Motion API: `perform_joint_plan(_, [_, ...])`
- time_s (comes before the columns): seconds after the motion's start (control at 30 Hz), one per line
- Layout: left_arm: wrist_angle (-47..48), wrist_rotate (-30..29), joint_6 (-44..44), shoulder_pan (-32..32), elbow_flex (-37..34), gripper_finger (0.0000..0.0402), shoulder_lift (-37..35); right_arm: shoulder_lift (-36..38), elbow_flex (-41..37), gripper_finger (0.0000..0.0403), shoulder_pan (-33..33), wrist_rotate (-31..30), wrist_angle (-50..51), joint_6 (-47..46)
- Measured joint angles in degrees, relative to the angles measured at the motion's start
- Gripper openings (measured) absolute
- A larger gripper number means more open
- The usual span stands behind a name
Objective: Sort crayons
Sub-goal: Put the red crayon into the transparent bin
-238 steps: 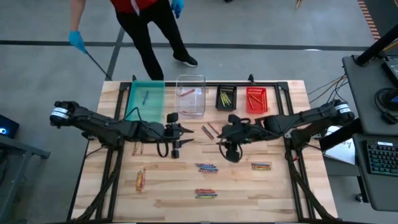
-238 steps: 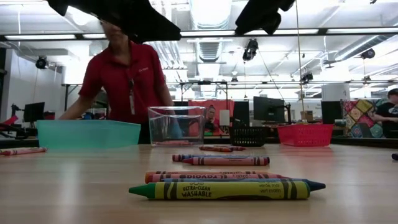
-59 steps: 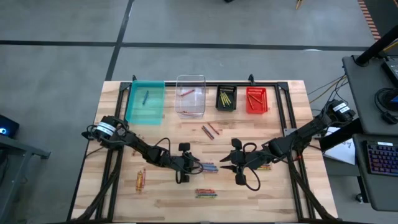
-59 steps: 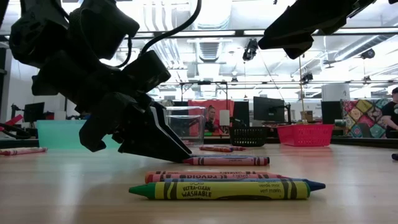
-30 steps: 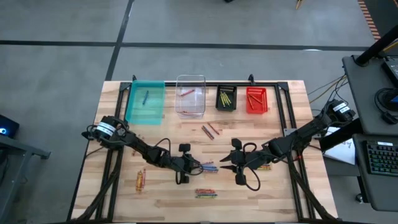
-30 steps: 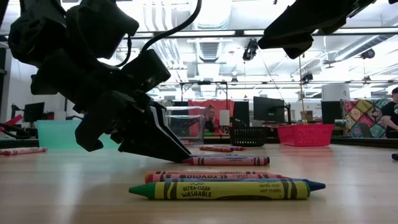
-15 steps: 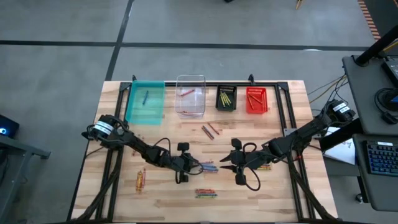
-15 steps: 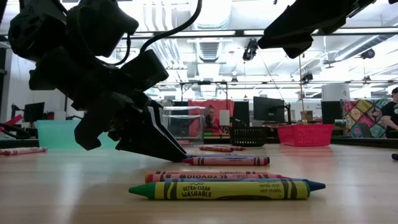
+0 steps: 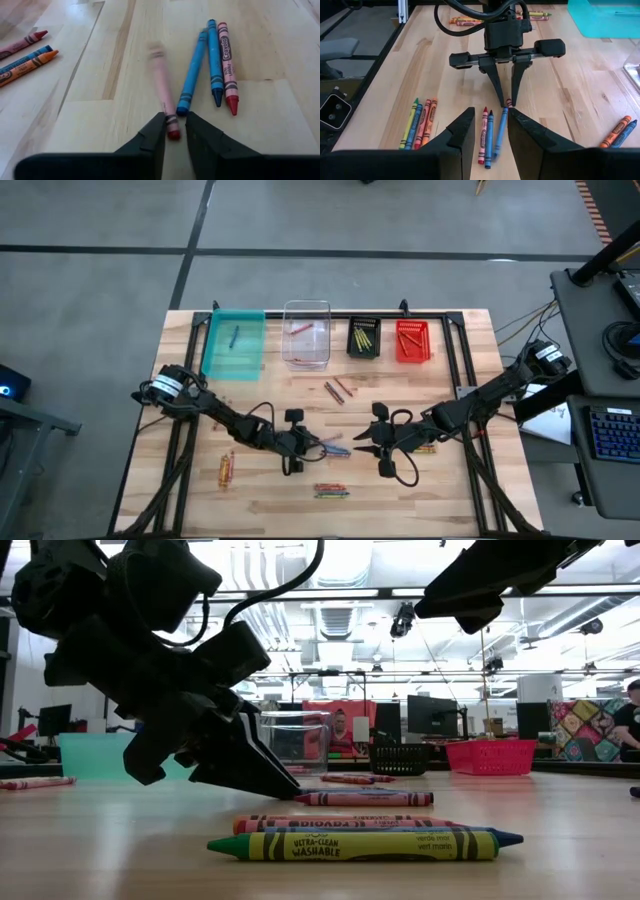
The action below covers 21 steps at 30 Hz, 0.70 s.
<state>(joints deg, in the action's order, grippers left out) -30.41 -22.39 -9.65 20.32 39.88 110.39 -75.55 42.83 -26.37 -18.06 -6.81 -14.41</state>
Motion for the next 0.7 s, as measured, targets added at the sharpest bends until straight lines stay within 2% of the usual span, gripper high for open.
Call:
perform_joint_plan(0.2, [0.1,-0.4,-0.3,0.0,0.0,0.0006,0.0,0.0,0.0,0.0103,0.0,0.0,0.0,0.0])
perform_joint_plan(0.5, [0.7,-1.5,-0.4,-0.1,-0.1,0.0002,-1.3,0.0,0.0,0.0103,0.0,0.0,0.0,0.4])
perform_joint_plan(0.7, [0.5,-4.8,2.8,-0.2,-0.2,0.0001,-4.1,-0.8,0.0,0.0103,0.2,-0.1,-3.1,3.6])
